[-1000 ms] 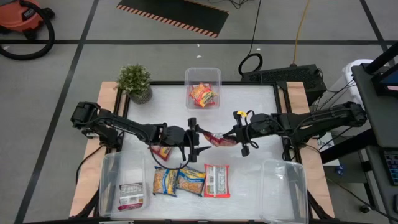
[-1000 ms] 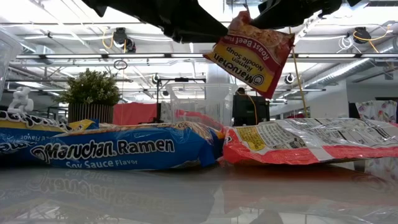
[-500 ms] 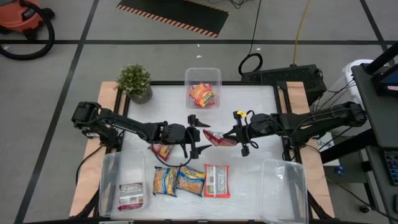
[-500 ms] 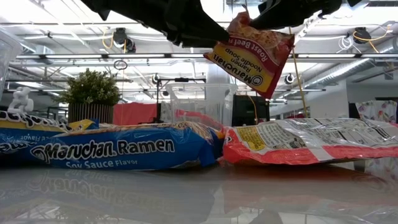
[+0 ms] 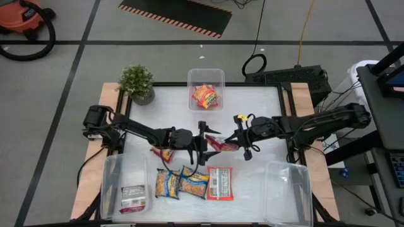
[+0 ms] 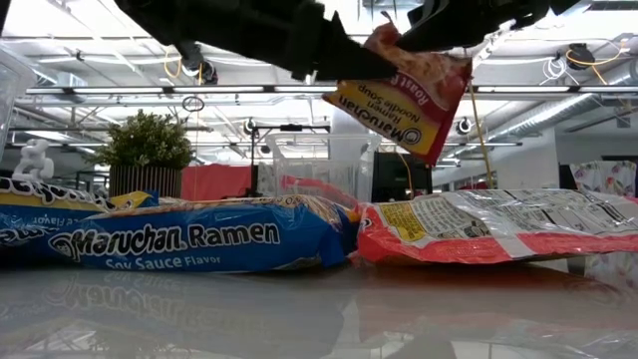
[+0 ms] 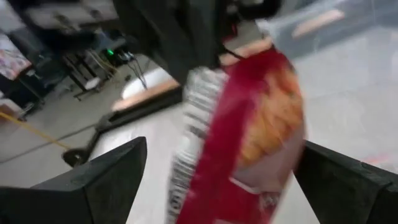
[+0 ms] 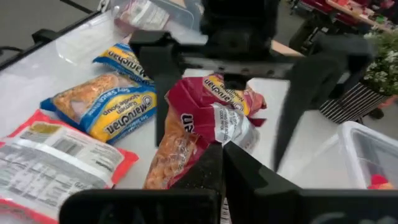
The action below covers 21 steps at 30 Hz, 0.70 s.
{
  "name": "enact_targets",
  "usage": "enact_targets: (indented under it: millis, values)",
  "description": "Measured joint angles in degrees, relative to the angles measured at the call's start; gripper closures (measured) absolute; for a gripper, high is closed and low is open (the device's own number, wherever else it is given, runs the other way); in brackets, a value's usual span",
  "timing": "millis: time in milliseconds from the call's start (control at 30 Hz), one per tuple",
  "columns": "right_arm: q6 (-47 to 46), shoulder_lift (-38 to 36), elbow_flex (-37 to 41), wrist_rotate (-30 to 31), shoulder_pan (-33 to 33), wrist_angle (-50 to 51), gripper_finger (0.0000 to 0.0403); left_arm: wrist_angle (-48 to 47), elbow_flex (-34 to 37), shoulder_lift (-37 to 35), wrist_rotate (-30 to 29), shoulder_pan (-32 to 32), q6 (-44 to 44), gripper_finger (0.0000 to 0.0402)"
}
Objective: Sort Maruchan noodles
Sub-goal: Put the right red noodle pack into the bottom left transparent bin
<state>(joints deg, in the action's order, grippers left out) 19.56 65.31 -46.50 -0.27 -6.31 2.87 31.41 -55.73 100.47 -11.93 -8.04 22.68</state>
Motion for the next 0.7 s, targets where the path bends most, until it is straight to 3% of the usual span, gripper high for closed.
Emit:
enact_targets:
  millis: [200, 700]
  values:
    - [2.02, 1.2, 0.0, 0.06, 0.0, -2.26, 0.0403, -2.9, 0.03, 0.02, 0.08, 0.7, 0.15, 0.0024]
    - [0.38, 1.17, 0.0, 0.41, 0.5, -3.06, 0.0403, -2.44, 0.03, 0.02, 0.1, 0.6, 2.12, 0.017]
